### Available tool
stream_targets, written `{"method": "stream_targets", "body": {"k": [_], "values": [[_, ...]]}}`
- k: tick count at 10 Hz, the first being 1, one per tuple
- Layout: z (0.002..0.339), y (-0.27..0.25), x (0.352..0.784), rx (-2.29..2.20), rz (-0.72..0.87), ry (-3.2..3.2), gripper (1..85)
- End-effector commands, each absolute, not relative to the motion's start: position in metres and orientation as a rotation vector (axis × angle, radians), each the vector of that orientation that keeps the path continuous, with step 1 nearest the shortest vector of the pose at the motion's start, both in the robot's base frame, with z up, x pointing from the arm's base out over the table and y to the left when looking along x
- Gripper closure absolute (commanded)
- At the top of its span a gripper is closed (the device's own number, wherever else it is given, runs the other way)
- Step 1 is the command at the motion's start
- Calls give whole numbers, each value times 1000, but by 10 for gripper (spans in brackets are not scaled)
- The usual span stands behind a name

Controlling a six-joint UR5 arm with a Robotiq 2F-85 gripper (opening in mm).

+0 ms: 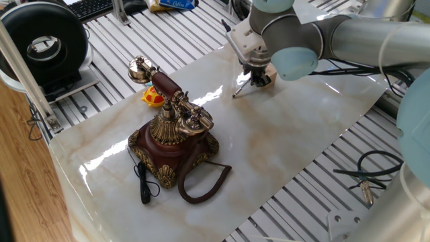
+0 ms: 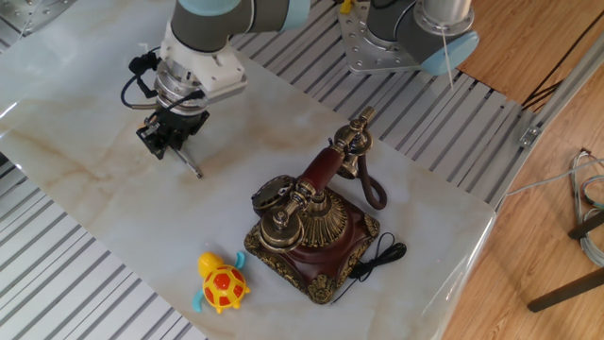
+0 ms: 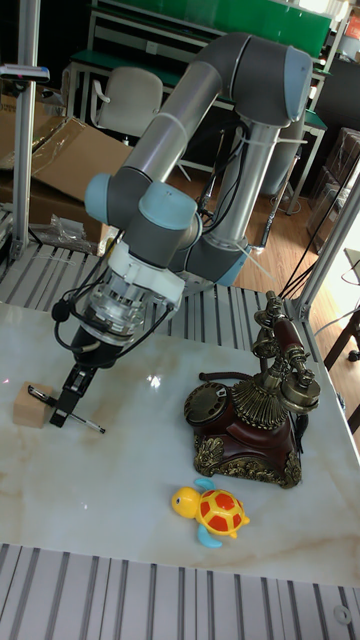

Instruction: Dial a number on an old rotary phone

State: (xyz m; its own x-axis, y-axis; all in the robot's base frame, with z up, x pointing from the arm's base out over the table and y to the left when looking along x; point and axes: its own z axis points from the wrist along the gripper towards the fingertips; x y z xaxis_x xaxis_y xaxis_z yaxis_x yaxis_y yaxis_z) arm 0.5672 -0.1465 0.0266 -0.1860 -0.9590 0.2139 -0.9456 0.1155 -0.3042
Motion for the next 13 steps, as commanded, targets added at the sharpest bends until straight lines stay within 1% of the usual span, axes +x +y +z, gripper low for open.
{"method": "stream_targets", "body": {"k": [1, 4, 5, 7, 8, 9, 10, 13], "values": [[46, -145, 565, -1970, -573, 2346, 467], [87, -123, 555, -1952, -480, 2430, 463], [102, -113, 558, -1920, -459, 2460, 463], [121, -101, 566, -1851, -433, 2520, 470], [128, -102, 572, -1774, -418, 2562, 590], [128, -90, 571, -1626, -307, 2623, 843], [128, -85, 569, -1538, -259, 2663, 843], [129, -91, 569, -1474, -289, 2702, 843]]}}
